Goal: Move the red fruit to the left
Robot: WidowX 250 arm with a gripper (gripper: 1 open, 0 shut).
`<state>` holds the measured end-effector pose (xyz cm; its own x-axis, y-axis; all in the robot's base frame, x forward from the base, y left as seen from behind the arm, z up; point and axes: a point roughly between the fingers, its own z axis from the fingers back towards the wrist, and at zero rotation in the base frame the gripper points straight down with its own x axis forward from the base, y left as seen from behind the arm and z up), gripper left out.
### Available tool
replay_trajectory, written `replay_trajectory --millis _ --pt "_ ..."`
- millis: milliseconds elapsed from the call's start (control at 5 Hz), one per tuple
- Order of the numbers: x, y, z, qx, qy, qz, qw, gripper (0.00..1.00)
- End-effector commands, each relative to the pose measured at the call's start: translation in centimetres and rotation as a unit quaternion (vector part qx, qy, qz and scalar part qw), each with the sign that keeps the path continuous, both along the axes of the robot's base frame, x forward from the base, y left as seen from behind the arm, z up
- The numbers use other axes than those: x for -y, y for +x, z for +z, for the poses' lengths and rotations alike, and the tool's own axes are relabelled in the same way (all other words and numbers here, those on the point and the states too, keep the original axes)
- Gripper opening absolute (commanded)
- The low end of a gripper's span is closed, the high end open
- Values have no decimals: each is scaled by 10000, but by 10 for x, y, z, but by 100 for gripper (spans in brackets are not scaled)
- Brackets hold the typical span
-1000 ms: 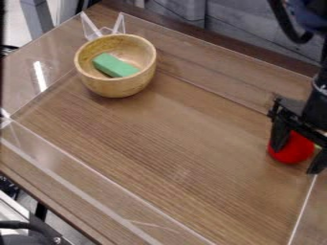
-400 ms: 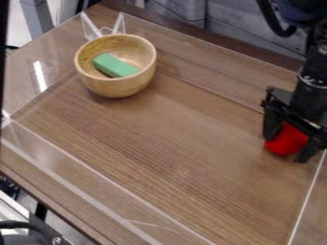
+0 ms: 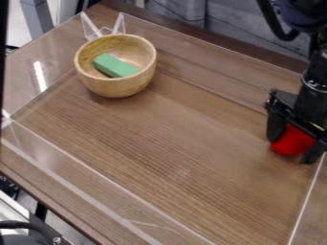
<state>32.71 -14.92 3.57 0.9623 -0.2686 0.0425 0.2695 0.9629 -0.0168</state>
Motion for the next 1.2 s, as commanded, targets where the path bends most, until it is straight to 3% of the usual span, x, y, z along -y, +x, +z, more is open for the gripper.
replay_trajectory --millis 0,200,600,1000 --pt "10 -4 15 327 -137 -134 9993 100" --pt "12 -10 13 365 -146 -205 9990 100" --pt "12 5 16 430 -128 -139 9989 100" --pt "8 -10 34 486 -115 345 9982 100"
